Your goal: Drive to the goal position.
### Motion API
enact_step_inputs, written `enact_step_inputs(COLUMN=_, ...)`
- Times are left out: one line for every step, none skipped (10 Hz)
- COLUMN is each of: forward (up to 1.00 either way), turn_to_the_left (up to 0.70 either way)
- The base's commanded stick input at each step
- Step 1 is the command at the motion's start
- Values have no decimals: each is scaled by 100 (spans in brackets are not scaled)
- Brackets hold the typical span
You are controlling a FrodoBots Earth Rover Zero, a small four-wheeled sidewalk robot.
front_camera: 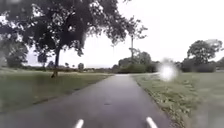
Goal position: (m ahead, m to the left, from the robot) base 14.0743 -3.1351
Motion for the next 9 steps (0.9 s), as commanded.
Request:
enact_step_inputs(forward=85, turn_to_the_left=0)
enact_step_inputs(forward=85, turn_to_the_left=0)
enact_step_inputs(forward=85, turn_to_the_left=0)
enact_step_inputs(forward=85, turn_to_the_left=0)
enact_step_inputs(forward=85, turn_to_the_left=0)
enact_step_inputs(forward=85, turn_to_the_left=0)
enact_step_inputs(forward=85, turn_to_the_left=0)
enact_step_inputs(forward=85, turn_to_the_left=0)
enact_step_inputs(forward=85, turn_to_the_left=0)
